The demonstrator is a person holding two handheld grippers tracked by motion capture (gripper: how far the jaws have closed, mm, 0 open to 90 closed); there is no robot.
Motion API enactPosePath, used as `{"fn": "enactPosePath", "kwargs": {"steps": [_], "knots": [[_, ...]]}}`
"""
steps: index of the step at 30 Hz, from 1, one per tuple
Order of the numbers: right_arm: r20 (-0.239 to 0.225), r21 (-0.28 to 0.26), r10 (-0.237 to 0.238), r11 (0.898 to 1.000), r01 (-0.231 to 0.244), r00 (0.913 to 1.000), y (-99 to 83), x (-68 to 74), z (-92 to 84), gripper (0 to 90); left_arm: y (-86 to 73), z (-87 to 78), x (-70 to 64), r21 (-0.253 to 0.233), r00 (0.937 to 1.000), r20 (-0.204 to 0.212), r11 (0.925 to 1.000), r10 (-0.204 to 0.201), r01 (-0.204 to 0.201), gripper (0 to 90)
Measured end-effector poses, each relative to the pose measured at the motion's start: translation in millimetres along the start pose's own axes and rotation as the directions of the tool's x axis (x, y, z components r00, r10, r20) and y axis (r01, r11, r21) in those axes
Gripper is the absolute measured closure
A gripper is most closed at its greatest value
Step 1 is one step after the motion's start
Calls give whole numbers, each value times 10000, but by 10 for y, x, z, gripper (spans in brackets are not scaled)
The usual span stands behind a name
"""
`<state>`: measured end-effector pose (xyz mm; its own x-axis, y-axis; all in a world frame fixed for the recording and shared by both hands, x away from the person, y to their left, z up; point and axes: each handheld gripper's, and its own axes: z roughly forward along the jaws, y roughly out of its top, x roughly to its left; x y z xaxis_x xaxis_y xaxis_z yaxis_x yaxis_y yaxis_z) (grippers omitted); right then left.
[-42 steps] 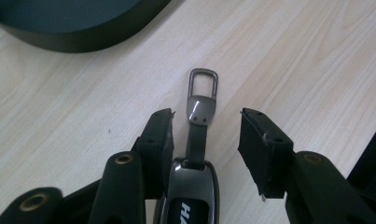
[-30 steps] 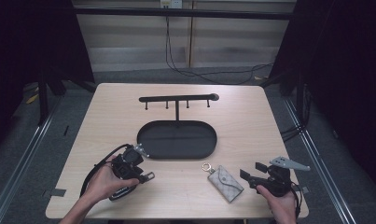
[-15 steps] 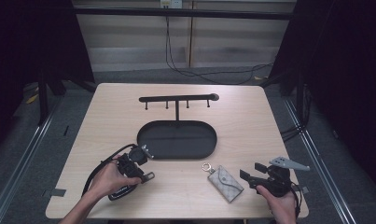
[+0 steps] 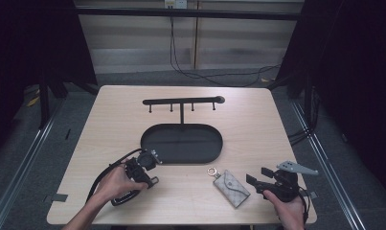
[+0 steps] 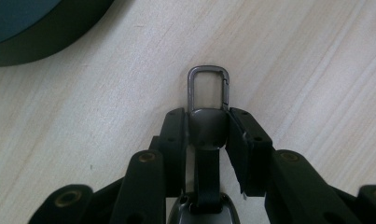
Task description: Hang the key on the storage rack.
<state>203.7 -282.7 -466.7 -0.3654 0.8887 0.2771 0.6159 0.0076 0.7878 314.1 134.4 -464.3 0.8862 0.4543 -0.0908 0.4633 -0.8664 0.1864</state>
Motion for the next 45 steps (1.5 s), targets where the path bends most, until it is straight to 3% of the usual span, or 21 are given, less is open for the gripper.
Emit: {"fn": "enactPosePath", "kwargs": {"steps": [3,4,8,15,16,17,19,20,22,23,29,36,45], "knots": [[-31,18,4,10000,-3,10000,0,-2,3,246,18,4,-30,145,9999,-159,9999,55,-53,694],[-39,28,-4,10000,4,10000,0,0,4,246,27,11,-64,241,9989,-307,9991,367,-359,682],[-46,90,-26,10000,27,10000,5,7,9,254,44,14,-63,326,9994,-331,9995,69,-58,689],[-49,148,-78,9999,79,10000,3,11,8,254,110,14,-50,862,9993,-309,9961,225,-198,701],[-49,148,-78,9999,79,10000,3,11,8,254,110,14,-50,862,9993,-309,9961,225,-198,701],[-54,171,-58,9998,59,10000,3,10,9,254,101,20,-44,693,9996,-269,9976,-28,47,701],[-62,171,-61,9998,62,10000,3,10,10,254,97,14,-36,700,9998,-212,9975,-19,34,701],[-68,194,-54,9998,56,10000,3,9,12,254,79,16,-31,533,9996,-126,9983,-239,246,703],[-67,209,-56,9998,57,10000,3,7,14,254,73,5,-7,579,9999,-63,9982,-155,159,704],[-66,211,-44,9998,46,10000,3,7,13,254,60,7,-2,441,9993,70,9983,-376,372,704],[-45,213,-4,9998,5,10000,5,4,15,255,50,-2,41,596,9989,330,9977,-343,323,706],[-44,199,55,9998,-54,10000,4,-1,17,254,36,-40,55,556,9977,360,9969,-582,562,706],[-15,203,91,9998,-91,10000,5,-4,16,254,9,-253,83,231,9969,68,9967,-781,779,706]]}}
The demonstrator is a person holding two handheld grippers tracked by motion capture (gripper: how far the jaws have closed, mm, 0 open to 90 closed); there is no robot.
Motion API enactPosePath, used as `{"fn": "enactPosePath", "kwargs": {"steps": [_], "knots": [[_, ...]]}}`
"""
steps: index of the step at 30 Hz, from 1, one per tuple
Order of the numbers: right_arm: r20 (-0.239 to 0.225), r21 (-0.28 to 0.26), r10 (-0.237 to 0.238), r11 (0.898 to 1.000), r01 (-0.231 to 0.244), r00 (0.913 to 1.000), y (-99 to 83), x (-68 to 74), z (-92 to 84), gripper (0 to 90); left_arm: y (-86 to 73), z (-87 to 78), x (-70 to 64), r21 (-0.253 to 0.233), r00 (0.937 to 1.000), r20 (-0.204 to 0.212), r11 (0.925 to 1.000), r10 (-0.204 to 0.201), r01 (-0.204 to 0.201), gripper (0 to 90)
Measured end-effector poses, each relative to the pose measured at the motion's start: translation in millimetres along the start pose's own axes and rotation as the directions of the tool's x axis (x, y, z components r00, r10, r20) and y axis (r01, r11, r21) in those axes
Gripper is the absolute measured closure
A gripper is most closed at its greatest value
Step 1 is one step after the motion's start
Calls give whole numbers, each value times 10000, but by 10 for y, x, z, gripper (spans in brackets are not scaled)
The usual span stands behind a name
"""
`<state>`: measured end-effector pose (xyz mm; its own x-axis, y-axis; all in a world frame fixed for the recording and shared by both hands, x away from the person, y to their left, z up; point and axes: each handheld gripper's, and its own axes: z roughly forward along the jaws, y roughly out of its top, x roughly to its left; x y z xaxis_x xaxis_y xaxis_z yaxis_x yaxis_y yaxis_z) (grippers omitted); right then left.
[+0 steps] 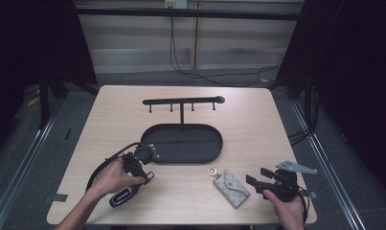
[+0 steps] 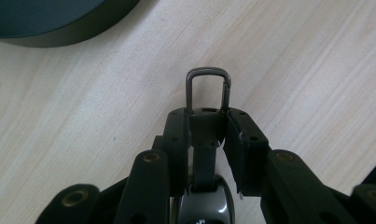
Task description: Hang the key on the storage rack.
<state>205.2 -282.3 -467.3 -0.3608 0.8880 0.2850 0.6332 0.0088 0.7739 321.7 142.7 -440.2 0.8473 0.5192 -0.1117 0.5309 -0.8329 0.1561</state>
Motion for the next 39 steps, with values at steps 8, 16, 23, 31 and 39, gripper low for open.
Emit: {"fn": "enactPosePath", "kwargs": {"steps": [8,16,23,31,39], "knots": [[13,10,18,10000,-18,10000,-1,-2,0,254,-50,-131,37,-254,10000,63,9997,38,-37,706],[64,-17,103,9999,-103,9999,-2,-9,-5,254,-102,-282,84,-433,9998,-174,9991,43,-50,706],[73,4,127,9999,-127,9999,-2,-14,-7,254,-138,-415,115,-606,9997,-221,9982,-43,29,706],[94,-14,155,9999,-155,9998,-2,-15,-7,254,-176,-620,147,-847,9984,-494,9961,-279,236,706],[140,-14,194,9998,-194,9997,-1,-19,-7,259,-189,-763,200,-902,9963,-702,9950,-500,436,706]]}}
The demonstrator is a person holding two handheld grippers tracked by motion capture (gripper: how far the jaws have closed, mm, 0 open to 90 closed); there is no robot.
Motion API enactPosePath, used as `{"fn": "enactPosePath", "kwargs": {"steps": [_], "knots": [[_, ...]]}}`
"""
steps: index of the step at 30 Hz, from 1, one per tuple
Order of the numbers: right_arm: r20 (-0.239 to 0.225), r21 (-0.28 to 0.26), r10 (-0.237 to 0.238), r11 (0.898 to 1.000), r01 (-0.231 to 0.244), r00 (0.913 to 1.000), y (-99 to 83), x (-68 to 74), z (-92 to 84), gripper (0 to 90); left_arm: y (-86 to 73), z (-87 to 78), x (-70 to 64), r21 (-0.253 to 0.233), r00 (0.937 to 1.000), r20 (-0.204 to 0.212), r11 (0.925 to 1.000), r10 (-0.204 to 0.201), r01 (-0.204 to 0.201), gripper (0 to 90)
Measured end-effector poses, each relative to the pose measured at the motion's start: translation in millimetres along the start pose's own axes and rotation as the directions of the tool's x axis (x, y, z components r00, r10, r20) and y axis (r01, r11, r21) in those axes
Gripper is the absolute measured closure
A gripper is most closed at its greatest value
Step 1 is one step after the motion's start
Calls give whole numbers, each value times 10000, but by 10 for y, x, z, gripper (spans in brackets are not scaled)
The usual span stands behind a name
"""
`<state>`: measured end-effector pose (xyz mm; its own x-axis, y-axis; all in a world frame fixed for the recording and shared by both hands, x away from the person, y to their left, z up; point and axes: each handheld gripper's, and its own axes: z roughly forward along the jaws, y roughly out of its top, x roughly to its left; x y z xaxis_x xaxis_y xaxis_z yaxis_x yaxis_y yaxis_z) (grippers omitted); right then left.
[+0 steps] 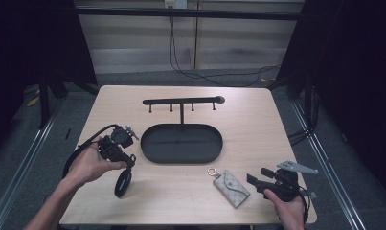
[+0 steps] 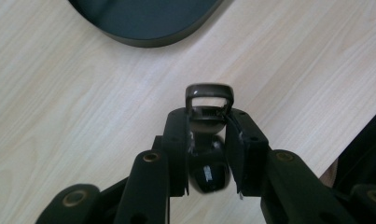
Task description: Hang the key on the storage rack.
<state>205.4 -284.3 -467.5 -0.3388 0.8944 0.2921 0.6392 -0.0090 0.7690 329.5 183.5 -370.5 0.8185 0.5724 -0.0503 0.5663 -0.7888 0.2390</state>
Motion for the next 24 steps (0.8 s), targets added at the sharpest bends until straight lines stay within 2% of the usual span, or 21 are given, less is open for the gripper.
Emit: {"fn": "enactPosePath", "kwargs": {"steps": [5,8,12,17,24], "knots": [[1,25,33,10000,-33,10000,2,-7,3,259,21,-69,34,86,10000,-6,9999,-93,93,707],[0,23,37,10000,-37,10000,2,-10,6,258,46,-168,32,117,9999,-154,9999,-52,54,707],[51,26,64,10000,-64,10000,2,-8,-1,259,47,-260,22,51,9998,-142,9999,-115,116,707],[68,55,6,10000,-6,10000,2,-7,2,253,63,-327,52,154,9994,-263,9996,-214,218,707],[129,75,-88,9999,88,9999,0,-3,7,245,129,-360,92,252,9991,-194,9990,-367,372,707]]}}
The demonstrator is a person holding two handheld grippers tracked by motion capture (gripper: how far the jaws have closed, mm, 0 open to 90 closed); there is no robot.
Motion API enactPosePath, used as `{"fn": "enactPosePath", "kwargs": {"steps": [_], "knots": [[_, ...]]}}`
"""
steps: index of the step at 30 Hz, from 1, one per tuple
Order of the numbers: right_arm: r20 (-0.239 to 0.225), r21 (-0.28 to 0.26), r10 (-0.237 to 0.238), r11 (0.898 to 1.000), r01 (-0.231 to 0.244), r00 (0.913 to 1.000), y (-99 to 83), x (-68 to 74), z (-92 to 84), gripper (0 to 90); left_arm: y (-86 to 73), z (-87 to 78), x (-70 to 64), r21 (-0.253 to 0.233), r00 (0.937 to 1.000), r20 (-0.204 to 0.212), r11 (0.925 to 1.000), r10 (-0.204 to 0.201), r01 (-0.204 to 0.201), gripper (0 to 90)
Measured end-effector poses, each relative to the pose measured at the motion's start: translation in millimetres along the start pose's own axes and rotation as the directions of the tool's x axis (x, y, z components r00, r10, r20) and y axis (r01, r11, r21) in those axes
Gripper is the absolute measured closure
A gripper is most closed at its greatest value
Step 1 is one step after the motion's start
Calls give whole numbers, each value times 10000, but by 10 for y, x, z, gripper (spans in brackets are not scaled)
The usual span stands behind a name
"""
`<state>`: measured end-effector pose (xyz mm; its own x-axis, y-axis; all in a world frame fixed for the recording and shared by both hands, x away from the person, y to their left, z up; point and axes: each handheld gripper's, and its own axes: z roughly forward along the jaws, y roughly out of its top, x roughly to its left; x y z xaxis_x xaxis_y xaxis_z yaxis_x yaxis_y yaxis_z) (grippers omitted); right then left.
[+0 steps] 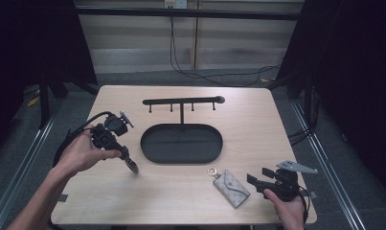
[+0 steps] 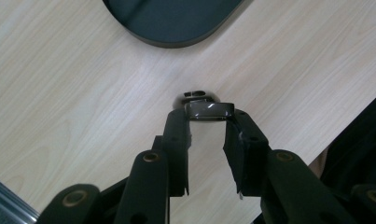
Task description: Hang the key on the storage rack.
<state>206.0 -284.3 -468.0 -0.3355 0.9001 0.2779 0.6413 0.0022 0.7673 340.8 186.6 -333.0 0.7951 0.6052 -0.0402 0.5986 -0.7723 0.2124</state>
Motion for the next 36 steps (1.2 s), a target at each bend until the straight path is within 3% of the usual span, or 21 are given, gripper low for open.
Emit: {"fn": "enactPosePath", "kwargs": {"steps": [7,11,12,19,22,36], "knots": [[1,-6,-21,10000,21,10000,-1,-3,3,243,75,-84,42,35,9999,158,10000,14,-14,706],[21,-4,-16,10000,16,10000,-1,1,2,242,132,-135,58,-80,9999,-32,9999,-116,116,706],[25,-3,-19,10000,19,10000,-1,1,2,241,153,-140,81,-114,9998,117,9998,-135,136,706],[57,50,-181,9998,181,9998,-2,19,10,213,245,-147,180,-93,9978,448,9987,-487,492,706],[4,48,-166,9999,166,9999,-1,16,15,211,297,-168,212,-77,9967,226,9969,-779,781,707],[-134,88,-191,9998,192,9997,-5,29,11,177,587,-256,231,88,9978,233,9981,-618,616,706]]}}
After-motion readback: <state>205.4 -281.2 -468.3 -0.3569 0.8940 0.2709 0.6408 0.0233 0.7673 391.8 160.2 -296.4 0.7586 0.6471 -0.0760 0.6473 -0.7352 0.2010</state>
